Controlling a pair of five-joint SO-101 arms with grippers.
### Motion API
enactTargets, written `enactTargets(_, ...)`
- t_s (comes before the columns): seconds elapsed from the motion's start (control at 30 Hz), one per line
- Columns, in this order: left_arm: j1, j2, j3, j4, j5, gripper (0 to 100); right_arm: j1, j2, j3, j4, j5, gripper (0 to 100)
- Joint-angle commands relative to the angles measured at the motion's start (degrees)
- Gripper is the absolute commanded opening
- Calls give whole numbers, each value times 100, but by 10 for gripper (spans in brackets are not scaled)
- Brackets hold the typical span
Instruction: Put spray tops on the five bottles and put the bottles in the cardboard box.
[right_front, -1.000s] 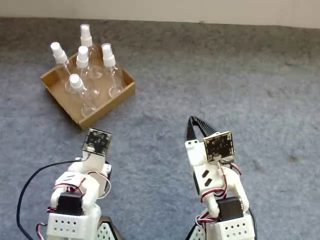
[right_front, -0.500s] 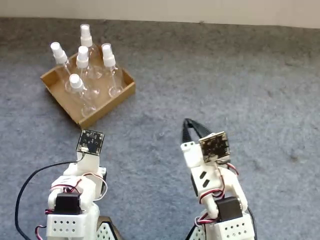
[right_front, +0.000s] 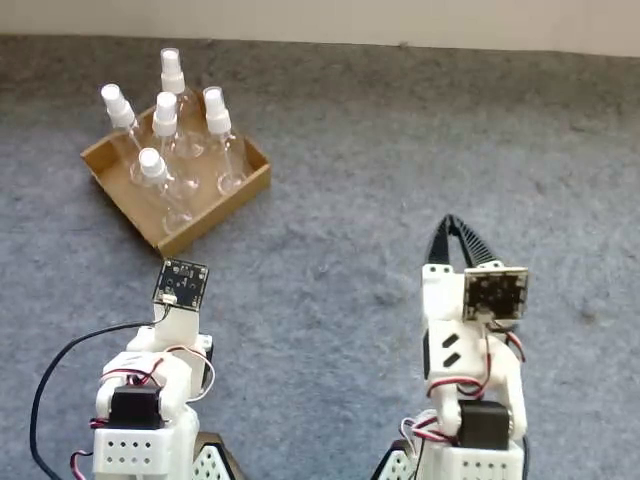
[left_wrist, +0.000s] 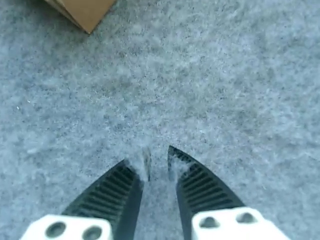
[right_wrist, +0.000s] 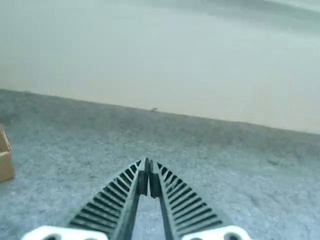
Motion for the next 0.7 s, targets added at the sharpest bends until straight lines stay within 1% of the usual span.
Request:
enactTargets(0.0, -66, -75, 127, 26, -44, 5, 75, -75, -1323, 787, 26, 5)
enactTargets(0.13, -66, -75, 127, 26, -44, 6, 75, -75, -2211, 1464, 26, 5)
enactTargets(0.27, -66, -75, 127, 26, -44, 6, 40, -75, -2782, 2141, 26, 5)
enactTargets(0.37, -66, -75, 127, 26, -44, 6, -418, -75, -3310, 2897, 26, 5)
enactTargets(0.5, -66, -75, 127, 26, -44, 6, -1253, -75, -3758, 4066, 26, 5)
enactTargets(0.6, -66, -75, 127, 26, -44, 6, -1631, -75, -3952, 4470, 26, 5)
enactTargets(0.67, -66, -75, 127, 26, -44, 6, -1613, -84, -4110, 4532, 26, 5)
